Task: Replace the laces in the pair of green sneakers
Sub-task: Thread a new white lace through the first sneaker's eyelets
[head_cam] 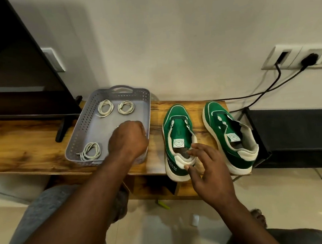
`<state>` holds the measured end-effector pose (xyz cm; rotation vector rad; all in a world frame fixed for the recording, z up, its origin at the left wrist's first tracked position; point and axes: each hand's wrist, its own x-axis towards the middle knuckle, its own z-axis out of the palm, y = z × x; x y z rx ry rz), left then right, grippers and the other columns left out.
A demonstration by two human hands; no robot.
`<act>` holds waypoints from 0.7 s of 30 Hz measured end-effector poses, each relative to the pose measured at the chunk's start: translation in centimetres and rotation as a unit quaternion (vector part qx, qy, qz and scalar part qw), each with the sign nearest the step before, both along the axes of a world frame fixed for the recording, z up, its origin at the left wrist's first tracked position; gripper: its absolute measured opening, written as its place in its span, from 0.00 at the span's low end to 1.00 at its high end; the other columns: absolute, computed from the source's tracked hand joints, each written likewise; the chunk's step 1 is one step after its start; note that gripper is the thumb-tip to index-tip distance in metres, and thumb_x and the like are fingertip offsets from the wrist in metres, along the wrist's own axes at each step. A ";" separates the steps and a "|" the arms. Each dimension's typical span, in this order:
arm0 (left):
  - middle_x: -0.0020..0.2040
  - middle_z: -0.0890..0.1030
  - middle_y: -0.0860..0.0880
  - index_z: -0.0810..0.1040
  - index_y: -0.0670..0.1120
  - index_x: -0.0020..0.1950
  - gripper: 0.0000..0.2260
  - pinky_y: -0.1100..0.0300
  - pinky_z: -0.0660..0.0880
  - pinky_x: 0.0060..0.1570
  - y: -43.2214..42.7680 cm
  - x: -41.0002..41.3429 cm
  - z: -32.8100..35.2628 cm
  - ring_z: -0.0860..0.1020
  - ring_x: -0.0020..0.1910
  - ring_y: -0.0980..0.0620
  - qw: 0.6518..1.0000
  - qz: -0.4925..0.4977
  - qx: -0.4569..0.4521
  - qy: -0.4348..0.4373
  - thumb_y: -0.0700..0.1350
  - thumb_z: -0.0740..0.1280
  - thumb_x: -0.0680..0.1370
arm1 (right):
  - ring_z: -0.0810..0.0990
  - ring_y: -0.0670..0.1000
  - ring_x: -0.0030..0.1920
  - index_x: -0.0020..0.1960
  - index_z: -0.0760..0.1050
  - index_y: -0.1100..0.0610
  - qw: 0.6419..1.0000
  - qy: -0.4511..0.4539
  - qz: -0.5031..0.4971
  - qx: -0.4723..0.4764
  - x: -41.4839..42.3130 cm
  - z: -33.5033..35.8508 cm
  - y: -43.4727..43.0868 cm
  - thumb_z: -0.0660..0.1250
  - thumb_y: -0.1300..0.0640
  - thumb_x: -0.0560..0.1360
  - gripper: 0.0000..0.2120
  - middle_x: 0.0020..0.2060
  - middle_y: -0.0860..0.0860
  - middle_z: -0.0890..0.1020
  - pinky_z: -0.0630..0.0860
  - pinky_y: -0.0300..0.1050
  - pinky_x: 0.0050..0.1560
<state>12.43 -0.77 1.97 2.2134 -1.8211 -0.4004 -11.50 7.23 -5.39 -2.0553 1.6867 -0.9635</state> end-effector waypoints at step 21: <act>0.50 0.83 0.45 0.78 0.52 0.52 0.11 0.53 0.79 0.45 -2.6 -0.8 0.3 0.82 0.48 0.44 0.972 0.026 0.013 0.234 0.38 0.74 0.75 | 0.79 0.45 0.63 0.60 0.82 0.47 0.988 -0.140 -0.038 -0.048 -1.5 1.6 -0.3 0.74 0.50 0.77 0.12 0.58 0.39 0.82 0.81 0.52 0.56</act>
